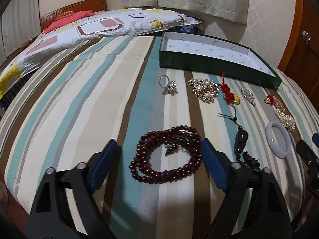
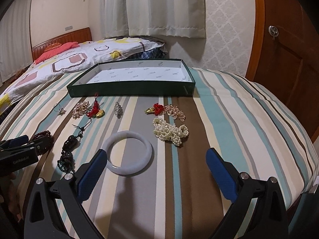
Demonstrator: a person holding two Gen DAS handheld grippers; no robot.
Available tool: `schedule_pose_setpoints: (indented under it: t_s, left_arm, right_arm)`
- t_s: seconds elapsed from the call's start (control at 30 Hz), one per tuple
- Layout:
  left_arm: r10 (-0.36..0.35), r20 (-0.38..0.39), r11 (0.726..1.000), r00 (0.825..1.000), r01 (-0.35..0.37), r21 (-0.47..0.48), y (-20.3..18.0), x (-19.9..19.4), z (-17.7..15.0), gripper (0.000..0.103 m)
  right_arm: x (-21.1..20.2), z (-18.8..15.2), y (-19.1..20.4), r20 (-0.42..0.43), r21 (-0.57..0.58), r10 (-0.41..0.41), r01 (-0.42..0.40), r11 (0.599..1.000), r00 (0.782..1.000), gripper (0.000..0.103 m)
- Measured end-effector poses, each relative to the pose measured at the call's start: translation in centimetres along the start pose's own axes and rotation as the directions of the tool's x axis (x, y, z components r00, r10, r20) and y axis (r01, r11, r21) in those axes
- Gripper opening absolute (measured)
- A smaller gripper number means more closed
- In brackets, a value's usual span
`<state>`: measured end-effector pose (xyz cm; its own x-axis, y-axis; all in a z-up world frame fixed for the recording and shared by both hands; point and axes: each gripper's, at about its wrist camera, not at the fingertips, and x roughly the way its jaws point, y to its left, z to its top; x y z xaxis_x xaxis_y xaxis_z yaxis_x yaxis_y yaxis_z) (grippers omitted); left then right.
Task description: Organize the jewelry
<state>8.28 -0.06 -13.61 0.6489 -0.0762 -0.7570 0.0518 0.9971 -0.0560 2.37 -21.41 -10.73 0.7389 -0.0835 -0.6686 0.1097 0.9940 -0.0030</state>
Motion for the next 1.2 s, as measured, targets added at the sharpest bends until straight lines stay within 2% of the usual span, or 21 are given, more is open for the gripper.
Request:
schedule_pose_setpoints:
  t_s: [0.23,0.27,0.33,0.4,0.63,0.7,0.8,0.87,0.9,0.93,1.1,1.13,1.2]
  left_arm:
    - [-0.06,0.015,0.998,0.998,0.059,0.026,-0.6,-0.1,0.2,0.054]
    - [-0.069,0.017,0.997,0.997,0.069,0.028,-0.6,-0.1,0.2,0.047]
    - [-0.078,0.017,0.997,0.997,0.078,0.023,-0.5,-0.1,0.2,0.043]
    - [-0.09,0.016,0.996,0.996,0.09,0.026,-0.5,-0.2,0.2,0.029]
    - [-0.085,0.019,0.996,0.996,0.084,0.028,-0.6,-0.4,0.3,0.017]
    - [-0.071,0.024,0.997,0.997,0.071,0.026,-0.5,-0.5,0.5,0.01]
    - [-0.073,0.015,0.997,0.997,0.072,0.02,-0.2,-0.4,0.4,0.01]
    - [-0.071,0.013,0.997,0.997,0.071,0.019,-0.1,-0.3,0.3,0.01]
    - [-0.072,0.013,0.997,0.997,0.072,0.019,-0.1,-0.3,0.3,0.01]
    - [-0.071,0.015,0.997,0.997,0.071,0.019,-0.1,-0.3,0.3,0.01]
    - [-0.085,0.038,0.996,0.996,0.084,0.009,0.1,-0.9,0.3,0.012]
    - [-0.089,0.043,0.996,0.995,0.089,0.005,0.1,-1.1,0.3,0.015]
    - [-0.094,0.049,0.996,0.994,0.094,-0.001,0.1,-1.3,0.4,0.047]
  right_arm:
    - [0.3,0.1,0.1,-0.004,-0.001,0.005,-0.005,1.0,1.0,0.097]
    - [0.3,0.1,0.1,-0.003,-0.001,0.006,-0.006,1.0,1.0,0.097]
    - [0.3,0.1,0.2,-0.004,0.001,0.009,-0.009,1.0,1.0,0.097]
    - [0.4,0.0,0.2,-0.007,0.002,0.012,-0.012,1.0,1.0,0.097]
    - [0.3,0.1,0.5,-0.006,0.003,0.036,-0.036,0.999,0.999,0.096]
    - [0.4,0.1,0.8,-0.007,-0.002,0.045,-0.045,0.999,0.999,0.096]
    - [0.5,0.0,1.4,-0.012,-0.016,0.061,-0.061,0.998,0.998,0.095]
    - [0.7,0.0,1.7,-0.018,-0.019,0.077,-0.077,0.997,0.997,0.088]
    - [0.8,0.0,1.9,-0.026,-0.024,0.084,-0.085,0.996,0.996,0.075]
    - [1.0,0.0,2.0,-0.036,-0.029,0.086,-0.087,0.996,0.996,0.068]
    - [0.9,-0.1,2.3,-0.039,-0.028,0.098,-0.099,0.995,0.994,0.067]
    - [0.8,-0.1,2.3,-0.036,-0.029,0.098,-0.099,0.995,0.995,0.067]
    - [0.7,-0.1,2.2,-0.032,-0.029,0.099,-0.1,0.995,0.995,0.067]
